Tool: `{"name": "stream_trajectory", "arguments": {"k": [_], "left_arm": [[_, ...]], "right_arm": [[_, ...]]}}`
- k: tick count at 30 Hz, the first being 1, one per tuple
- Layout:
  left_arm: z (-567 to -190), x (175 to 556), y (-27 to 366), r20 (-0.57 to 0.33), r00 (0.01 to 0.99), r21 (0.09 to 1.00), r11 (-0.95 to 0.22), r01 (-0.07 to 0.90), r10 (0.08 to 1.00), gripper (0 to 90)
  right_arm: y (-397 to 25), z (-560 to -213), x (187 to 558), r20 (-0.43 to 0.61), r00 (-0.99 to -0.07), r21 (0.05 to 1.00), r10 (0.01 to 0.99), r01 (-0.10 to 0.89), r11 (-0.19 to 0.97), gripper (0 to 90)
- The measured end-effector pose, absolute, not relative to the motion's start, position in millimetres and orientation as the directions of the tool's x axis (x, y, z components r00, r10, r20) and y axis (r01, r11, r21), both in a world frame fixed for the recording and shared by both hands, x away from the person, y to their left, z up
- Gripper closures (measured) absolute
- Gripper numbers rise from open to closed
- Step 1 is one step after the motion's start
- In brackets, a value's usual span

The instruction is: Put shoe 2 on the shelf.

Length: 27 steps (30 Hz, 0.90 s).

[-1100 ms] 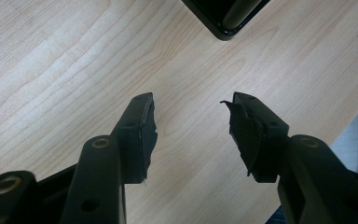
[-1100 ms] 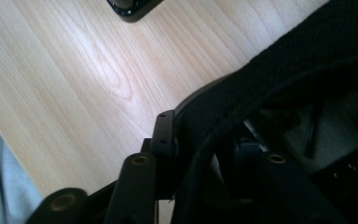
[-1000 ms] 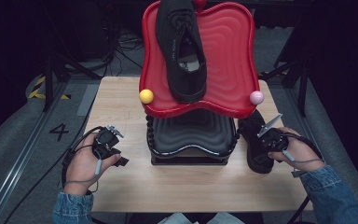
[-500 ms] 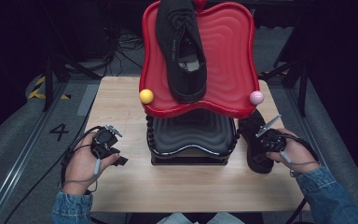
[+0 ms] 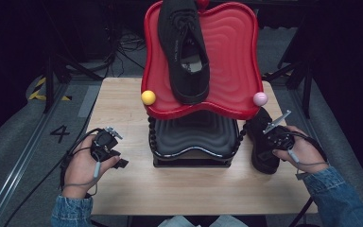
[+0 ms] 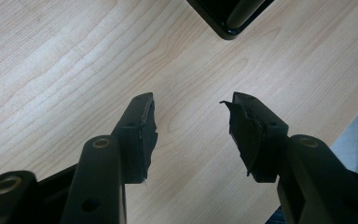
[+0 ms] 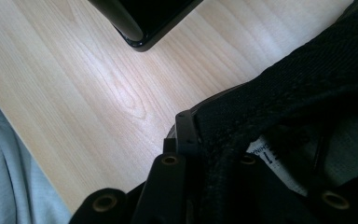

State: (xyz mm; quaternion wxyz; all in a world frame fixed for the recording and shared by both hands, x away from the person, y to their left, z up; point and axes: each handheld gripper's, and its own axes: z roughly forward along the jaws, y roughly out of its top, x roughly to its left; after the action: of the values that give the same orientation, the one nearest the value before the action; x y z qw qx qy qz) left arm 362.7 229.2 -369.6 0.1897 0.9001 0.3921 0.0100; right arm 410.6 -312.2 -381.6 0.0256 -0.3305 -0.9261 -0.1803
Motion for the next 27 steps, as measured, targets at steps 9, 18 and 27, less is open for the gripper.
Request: {"name": "stream_trajectory", "arguments": {"k": [9, 18, 27], "left_arm": [[-370, 362, 229, -0.142, 0.688, 0.349, -0.614, 0.708, 0.712, 51.0], [-371, 362, 230, -0.155, 0.685, 0.345, -0.611, 0.712, 0.712, 51.0], [-370, 361, 231, -0.158, 0.686, 0.346, -0.611, 0.712, 0.710, 51.1]], "right_arm": [[-312, -348, 408, 0.153, -0.788, 0.332, 0.596, 0.609, 0.721, 87.5], [-311, -322, 406, 0.135, -0.795, 0.340, 0.592, 0.598, 0.726, 87.5], [-309, -296, 405, 0.113, -0.804, 0.332, 0.584, 0.585, 0.740, 87.3]]}}
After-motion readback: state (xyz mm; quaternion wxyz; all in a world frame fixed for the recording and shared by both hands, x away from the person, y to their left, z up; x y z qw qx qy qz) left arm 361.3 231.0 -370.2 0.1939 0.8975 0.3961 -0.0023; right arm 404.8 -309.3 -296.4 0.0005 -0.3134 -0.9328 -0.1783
